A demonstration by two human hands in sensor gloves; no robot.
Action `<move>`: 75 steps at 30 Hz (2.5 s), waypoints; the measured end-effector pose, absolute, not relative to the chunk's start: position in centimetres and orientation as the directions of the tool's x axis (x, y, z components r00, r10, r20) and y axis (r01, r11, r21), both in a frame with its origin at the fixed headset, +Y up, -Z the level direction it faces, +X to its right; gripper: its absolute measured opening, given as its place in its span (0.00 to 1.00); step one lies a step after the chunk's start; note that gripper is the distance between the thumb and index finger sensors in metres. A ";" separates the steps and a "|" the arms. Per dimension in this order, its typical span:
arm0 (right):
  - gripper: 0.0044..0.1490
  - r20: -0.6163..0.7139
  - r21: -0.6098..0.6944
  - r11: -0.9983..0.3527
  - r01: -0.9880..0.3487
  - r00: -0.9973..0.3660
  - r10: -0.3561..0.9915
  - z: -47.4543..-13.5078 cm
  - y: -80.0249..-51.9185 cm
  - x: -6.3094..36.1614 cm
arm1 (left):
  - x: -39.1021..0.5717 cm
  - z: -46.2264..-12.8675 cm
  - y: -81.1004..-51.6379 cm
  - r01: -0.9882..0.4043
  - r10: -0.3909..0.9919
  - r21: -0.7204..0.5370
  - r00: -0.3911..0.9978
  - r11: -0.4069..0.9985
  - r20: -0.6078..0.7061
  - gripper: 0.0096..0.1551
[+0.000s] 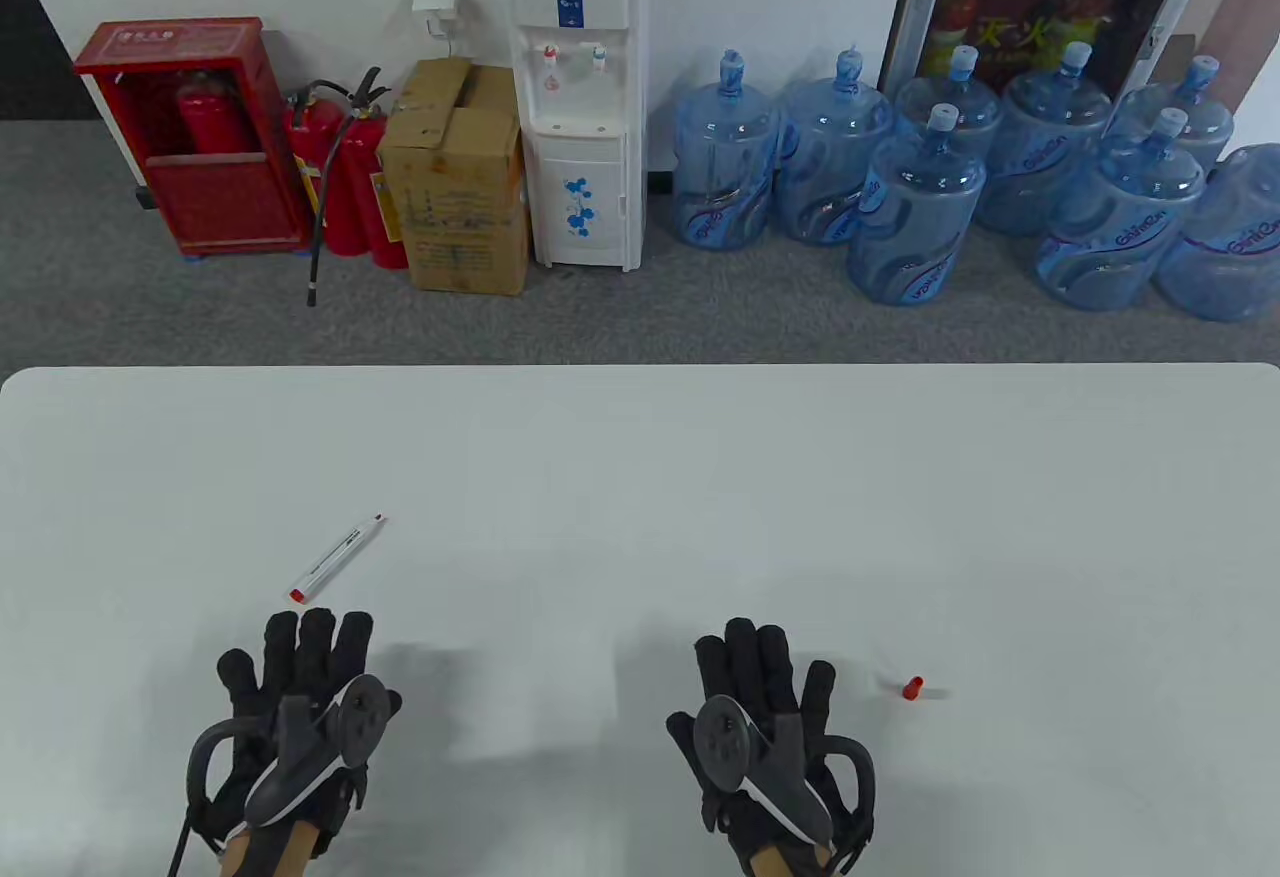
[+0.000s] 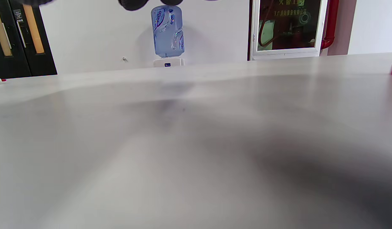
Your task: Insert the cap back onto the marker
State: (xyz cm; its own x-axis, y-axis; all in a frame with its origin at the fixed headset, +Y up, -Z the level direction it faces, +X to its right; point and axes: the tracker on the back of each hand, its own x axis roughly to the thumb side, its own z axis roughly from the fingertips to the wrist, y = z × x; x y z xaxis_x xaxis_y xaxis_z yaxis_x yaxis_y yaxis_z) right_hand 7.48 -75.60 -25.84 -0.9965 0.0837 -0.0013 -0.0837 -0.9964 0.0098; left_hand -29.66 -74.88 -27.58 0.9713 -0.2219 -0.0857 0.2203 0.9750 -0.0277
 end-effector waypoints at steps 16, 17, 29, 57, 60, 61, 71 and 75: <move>0.51 -0.003 0.029 -0.996 -0.083 -0.997 0.083 -25.7 -75.8 7.5 | -29.7 -27.5 -74.8 0.214 -0.217 -0.044 0.972 0.976 -0.089 0.49; 0.51 -0.002 0.031 -0.996 -0.083 -0.997 0.083 -25.7 -75.8 7.5 | -29.7 -27.5 -74.8 0.214 -0.218 -0.045 0.972 0.976 -0.089 0.49; 0.51 0.008 0.049 -0.995 -0.086 -0.996 0.087 -25.5 -76.0 7.5 | -29.7 -27.5 -74.8 0.206 -0.211 -0.058 0.973 0.977 -0.089 0.49; 0.50 0.056 0.100 -0.994 0.034 -0.998 -0.029 -25.3 -76.6 6.7 | -29.9 -27.6 -74.9 0.190 -0.197 -0.083 0.976 0.978 -0.092 0.49; 0.48 0.065 0.100 -0.990 0.098 -0.994 -0.092 -25.6 -76.3 6.9 | -29.9 -27.6 -74.9 0.188 -0.195 -0.083 0.977 0.979 -0.091 0.49; 0.48 0.062 0.100 -0.987 0.125 -0.991 -0.119 -25.8 -76.3 7.1 | -29.9 -27.7 -74.9 0.190 -0.197 -0.083 0.976 0.978 -0.090 0.49; 0.47 0.006 0.138 -0.974 0.177 -0.984 -0.178 -27.4 -76.5 9.2 | -29.8 -27.7 -75.0 0.190 -0.197 -0.083 0.977 0.978 -0.084 0.49; 0.48 -0.050 0.146 -0.982 0.119 -0.991 -0.128 -28.0 -76.0 10.9 | -29.8 -27.7 -75.0 0.187 -0.194 -0.085 0.977 0.979 -0.084 0.49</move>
